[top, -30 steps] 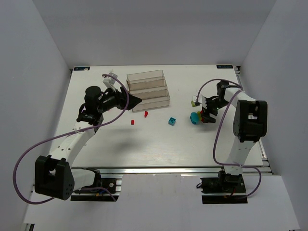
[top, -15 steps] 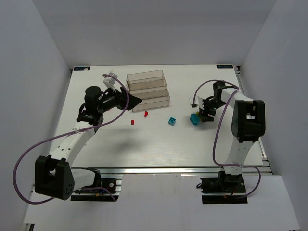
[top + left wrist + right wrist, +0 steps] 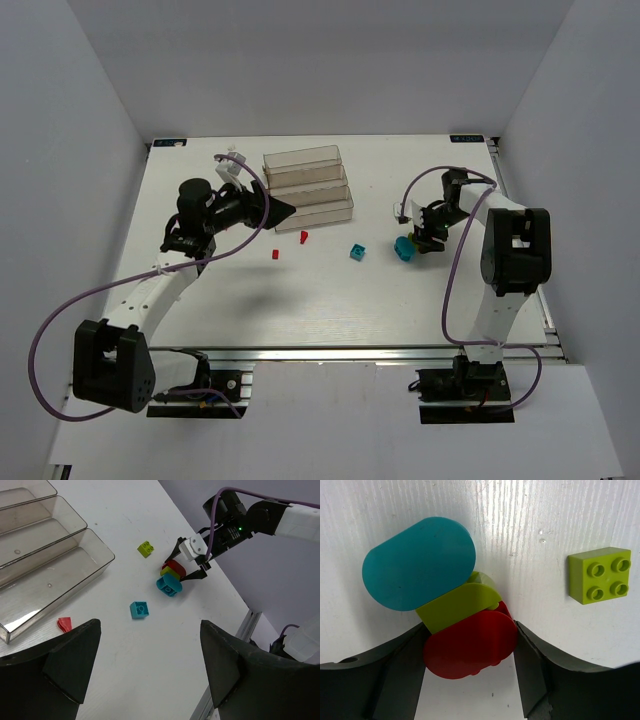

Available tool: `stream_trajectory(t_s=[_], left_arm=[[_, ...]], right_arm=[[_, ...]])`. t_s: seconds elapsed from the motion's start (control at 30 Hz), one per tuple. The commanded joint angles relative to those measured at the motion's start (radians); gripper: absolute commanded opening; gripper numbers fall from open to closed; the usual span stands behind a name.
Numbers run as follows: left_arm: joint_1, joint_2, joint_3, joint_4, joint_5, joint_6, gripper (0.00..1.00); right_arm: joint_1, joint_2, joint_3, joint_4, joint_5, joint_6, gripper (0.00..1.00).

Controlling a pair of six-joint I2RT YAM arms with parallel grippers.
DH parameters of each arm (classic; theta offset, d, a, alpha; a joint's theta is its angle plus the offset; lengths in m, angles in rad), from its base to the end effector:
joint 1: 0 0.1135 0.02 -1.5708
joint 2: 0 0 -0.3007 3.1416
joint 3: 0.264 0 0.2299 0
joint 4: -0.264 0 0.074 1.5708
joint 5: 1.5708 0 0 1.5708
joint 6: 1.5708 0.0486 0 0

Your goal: Sort the legos into containers by color

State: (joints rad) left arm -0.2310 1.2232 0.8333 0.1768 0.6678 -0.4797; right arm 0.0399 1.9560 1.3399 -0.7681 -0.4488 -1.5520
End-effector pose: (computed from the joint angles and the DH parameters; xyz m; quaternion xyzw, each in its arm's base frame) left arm 0.2416 -0.0877 0.3436 0.1130 0.7552 -0.4455 0.4674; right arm 0.3695 0.0359 0.1971 -0.7081 0.6643 0.0989 0.2181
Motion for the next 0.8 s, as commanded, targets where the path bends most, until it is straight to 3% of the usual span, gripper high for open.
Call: stream_trajectory(t_s=[0.0, 0.13, 0.33, 0.4, 0.47, 0.57, 0.63, 0.77], left_arm=[[0.002, 0.005, 0.023, 0.044, 0.045, -0.010, 0.89], [0.002, 0.027, 0.010, 0.102, 0.101, -0.053, 0.83], [-0.043, 0.116, 0.015, 0.174, 0.211, -0.129, 0.61], [-0.063, 0.143, 0.018, 0.205, 0.236, -0.163, 0.59], [-0.099, 0.180, 0.013, 0.233, 0.248, -0.206, 0.65], [-0.166, 0.237, 0.021, 0.294, 0.265, -0.284, 0.89], [-0.203, 0.259, 0.033, 0.300, 0.245, -0.315, 0.98], [-0.301, 0.331, 0.101, 0.236, 0.107, -0.367, 0.98]], right_arm=[[-0.003, -0.020, -0.015, -0.016, 0.050, -0.014, 0.20], [-0.002, -0.078, -0.024, -0.017, 0.032, 0.029, 0.01], [0.011, -0.244, -0.085, 0.036, -0.017, 0.214, 0.00], [0.015, -0.317, -0.111, 0.070, -0.042, 0.313, 0.00], [0.029, -0.365, -0.156, 0.093, -0.099, 0.396, 0.00], [0.063, -0.468, -0.225, 0.176, -0.140, 0.616, 0.00], [0.087, -0.551, -0.264, 0.260, -0.137, 0.740, 0.00], [0.191, -0.701, -0.381, 0.435, -0.035, 0.921, 0.00]])
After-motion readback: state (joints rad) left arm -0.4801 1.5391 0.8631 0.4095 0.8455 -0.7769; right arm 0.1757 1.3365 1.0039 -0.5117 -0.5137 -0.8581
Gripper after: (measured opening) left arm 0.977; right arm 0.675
